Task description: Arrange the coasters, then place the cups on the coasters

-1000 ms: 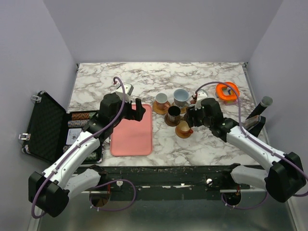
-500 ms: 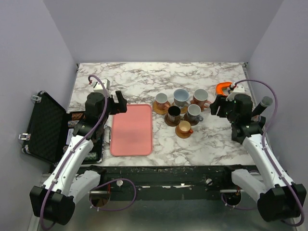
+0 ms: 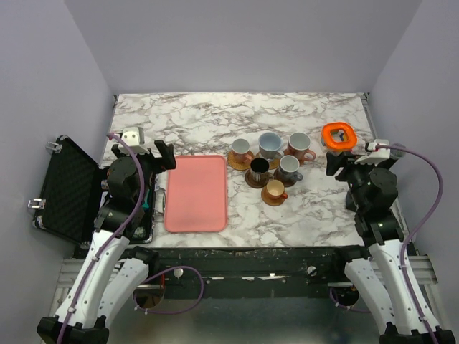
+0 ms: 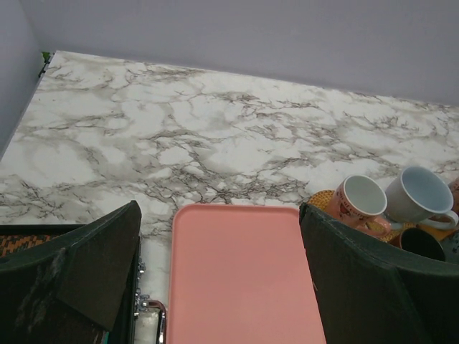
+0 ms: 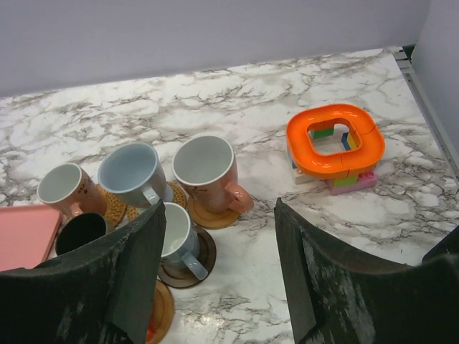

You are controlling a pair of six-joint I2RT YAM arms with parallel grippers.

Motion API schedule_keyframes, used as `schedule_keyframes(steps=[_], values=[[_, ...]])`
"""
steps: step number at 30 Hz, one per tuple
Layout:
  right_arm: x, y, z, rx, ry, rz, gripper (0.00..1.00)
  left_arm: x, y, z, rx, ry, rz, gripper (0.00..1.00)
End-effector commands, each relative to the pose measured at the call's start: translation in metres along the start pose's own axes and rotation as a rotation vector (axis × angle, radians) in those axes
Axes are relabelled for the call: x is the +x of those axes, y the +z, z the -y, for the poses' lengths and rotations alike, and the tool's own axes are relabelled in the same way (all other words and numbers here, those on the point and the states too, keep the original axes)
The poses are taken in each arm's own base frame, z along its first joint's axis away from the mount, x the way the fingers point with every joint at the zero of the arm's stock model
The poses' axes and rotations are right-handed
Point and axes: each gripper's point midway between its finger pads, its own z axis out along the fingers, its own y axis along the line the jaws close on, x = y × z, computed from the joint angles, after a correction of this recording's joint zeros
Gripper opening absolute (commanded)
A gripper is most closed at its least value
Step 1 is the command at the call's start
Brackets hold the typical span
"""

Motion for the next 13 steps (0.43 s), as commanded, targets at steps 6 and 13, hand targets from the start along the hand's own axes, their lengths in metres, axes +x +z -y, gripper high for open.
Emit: schedule_keyframes(steps=[6, 13], values=[[-0.0010, 0.0020, 0.0083, 0.036, -0.022, 0.029, 0.70, -0.0089, -0.0002, -0.0107, -0.060, -0.011, 0.046, 0.99], [-0.0025, 0.0016, 0.0083, 0.035, -0.025, 0.035, 0.69, -0.0102, -0.0007, -0.0107, -0.059, -0.016, 0.054, 0.99]])
